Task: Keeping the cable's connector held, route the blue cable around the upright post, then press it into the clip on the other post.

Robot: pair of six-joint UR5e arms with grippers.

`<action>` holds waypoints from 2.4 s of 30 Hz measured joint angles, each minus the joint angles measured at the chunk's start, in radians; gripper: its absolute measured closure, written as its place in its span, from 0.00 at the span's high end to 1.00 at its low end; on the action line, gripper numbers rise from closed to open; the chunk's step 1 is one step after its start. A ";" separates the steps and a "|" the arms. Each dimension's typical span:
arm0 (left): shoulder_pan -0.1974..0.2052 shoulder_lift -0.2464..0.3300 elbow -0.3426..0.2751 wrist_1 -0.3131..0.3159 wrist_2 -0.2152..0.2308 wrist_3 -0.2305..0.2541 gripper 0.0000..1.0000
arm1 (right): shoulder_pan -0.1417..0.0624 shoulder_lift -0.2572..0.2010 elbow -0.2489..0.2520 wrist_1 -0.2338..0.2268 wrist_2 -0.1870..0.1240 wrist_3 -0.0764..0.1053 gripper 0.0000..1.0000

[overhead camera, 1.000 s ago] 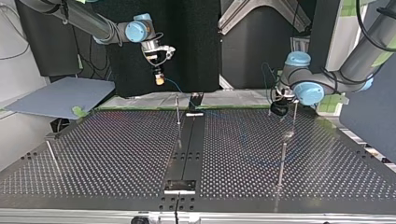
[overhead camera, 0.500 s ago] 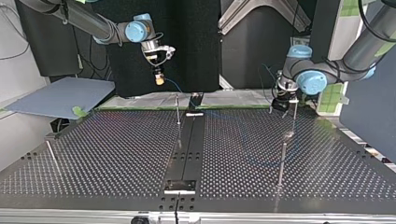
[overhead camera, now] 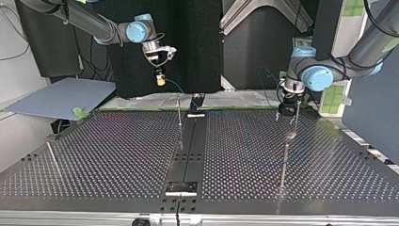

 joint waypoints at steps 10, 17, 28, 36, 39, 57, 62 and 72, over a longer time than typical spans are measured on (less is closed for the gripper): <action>0.008 0.051 -0.080 0.098 -0.039 -0.098 1.00 | -0.001 0.000 0.000 -0.003 -0.003 0.001 0.00; 0.006 0.054 -0.120 0.164 -0.039 -0.164 1.00 | -0.001 0.000 0.000 -0.004 -0.006 0.002 0.00; -0.003 0.111 -0.179 0.260 -0.030 -0.260 1.00 | -0.001 0.000 0.000 -0.005 -0.006 0.003 0.00; -0.004 0.135 -0.242 0.337 -0.013 -0.337 1.00 | -0.001 0.000 0.000 -0.006 -0.006 0.003 0.00; -0.006 0.135 -0.261 0.364 -0.009 -0.365 1.00 | -0.001 0.000 0.000 -0.006 -0.006 0.003 0.00; -0.006 0.136 -0.309 0.373 -0.039 -0.389 1.00 | 0.000 0.000 0.000 -0.006 -0.006 0.003 0.00; -0.005 0.145 -0.342 0.375 -0.049 -0.349 1.00 | 0.001 0.000 0.000 -0.008 -0.006 0.003 0.00; -0.007 0.218 -0.359 0.307 -0.046 -0.267 1.00 | 0.003 0.000 0.000 -0.010 -0.006 0.003 0.00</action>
